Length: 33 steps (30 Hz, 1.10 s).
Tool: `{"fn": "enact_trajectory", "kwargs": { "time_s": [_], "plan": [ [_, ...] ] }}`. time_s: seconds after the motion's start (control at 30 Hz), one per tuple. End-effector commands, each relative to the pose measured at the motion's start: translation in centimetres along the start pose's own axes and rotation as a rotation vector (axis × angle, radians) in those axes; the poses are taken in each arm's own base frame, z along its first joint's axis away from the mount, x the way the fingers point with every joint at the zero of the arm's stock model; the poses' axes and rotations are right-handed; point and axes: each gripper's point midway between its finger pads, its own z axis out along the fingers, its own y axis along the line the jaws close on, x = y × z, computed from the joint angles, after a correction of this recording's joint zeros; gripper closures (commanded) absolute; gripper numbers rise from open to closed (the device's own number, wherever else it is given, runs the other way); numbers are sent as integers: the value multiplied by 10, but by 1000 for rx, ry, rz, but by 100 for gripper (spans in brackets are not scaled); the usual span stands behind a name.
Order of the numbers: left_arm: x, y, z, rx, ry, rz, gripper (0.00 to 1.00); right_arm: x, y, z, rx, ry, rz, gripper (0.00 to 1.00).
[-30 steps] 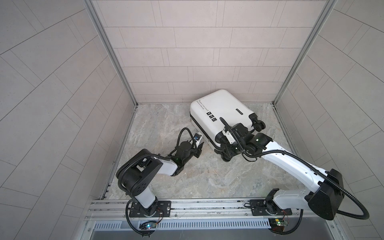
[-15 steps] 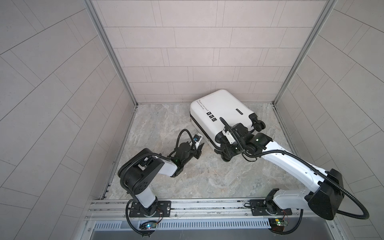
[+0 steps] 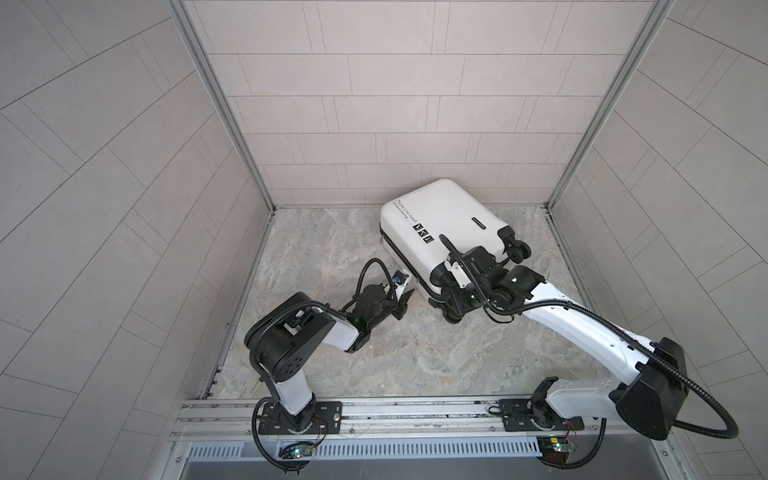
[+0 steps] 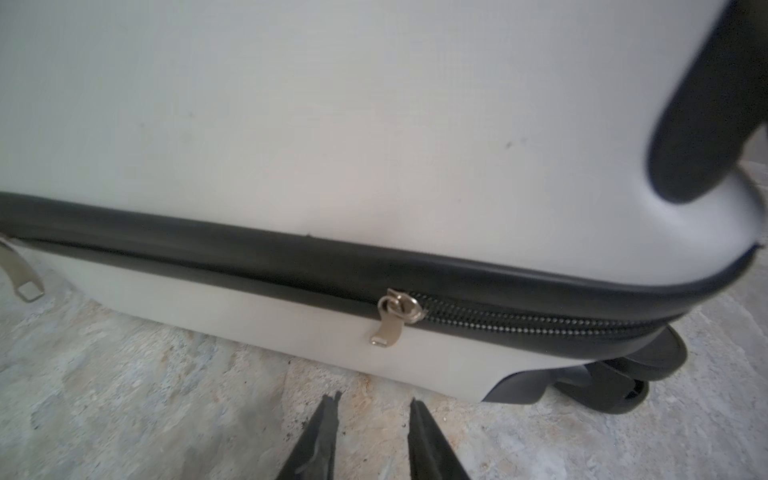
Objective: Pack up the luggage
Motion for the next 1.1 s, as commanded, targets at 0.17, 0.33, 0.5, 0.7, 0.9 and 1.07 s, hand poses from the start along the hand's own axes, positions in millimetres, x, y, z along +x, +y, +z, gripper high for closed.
{"fn": "enact_trajectory", "kwargs": {
  "time_s": [0.17,0.33,0.5,0.7,0.9,1.07],
  "plan": [
    [-19,0,16,-10,-69,18,64,-23,-12,-16,49,-102,107,93],
    [-21,3,20,-29,-87,12,64,-23,-13,-17,50,-103,107,93],
    [-23,2,23,-21,-96,2,64,-22,-13,-16,53,-101,108,93],
    [-29,5,26,-39,-117,-15,67,-22,-13,-16,51,-103,112,93],
    [-33,10,27,-78,-146,-32,74,-23,-13,-16,48,-103,113,93],
    [-35,11,25,-89,-150,-23,78,-21,-13,-16,51,-100,110,93]
  ]
}}
